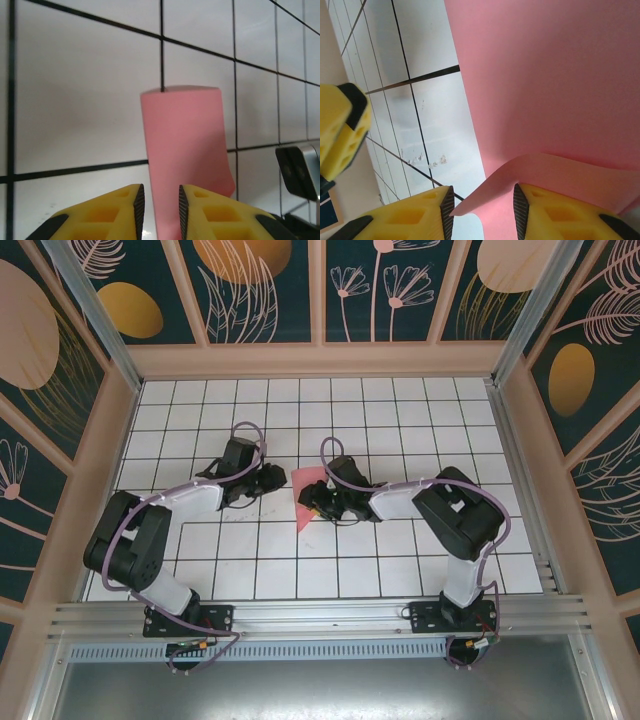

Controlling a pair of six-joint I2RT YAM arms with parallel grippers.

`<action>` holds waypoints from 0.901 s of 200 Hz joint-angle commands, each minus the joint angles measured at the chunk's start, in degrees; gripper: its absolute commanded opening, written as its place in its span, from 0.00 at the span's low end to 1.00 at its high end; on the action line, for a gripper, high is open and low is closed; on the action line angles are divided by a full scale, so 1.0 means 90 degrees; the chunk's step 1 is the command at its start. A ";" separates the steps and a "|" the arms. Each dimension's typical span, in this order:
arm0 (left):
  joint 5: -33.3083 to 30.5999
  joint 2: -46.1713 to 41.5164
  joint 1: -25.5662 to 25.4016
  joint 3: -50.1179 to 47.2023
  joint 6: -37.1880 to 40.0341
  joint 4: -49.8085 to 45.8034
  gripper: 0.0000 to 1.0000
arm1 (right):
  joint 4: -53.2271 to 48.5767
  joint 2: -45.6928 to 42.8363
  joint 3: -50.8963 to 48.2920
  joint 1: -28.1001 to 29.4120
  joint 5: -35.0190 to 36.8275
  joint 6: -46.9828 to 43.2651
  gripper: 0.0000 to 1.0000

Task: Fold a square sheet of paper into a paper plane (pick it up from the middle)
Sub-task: Third fold the triangle at the center of the table.

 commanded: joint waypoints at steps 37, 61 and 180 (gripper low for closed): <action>0.1135 0.0285 -0.0082 -0.0294 -0.0294 0.1147 0.16 | 0.0198 -0.0319 -0.0236 0.0007 0.0123 -0.0101 0.39; 0.1198 0.0617 -0.0175 -0.0136 -0.0280 0.1193 0.12 | 0.0235 -0.0282 -0.0238 0.0008 0.0094 -0.0102 0.38; 0.0593 0.1682 -0.0388 0.0409 -0.0100 0.0559 0.02 | 0.0403 0.0056 -0.0112 0.0008 -0.0035 -0.0158 0.36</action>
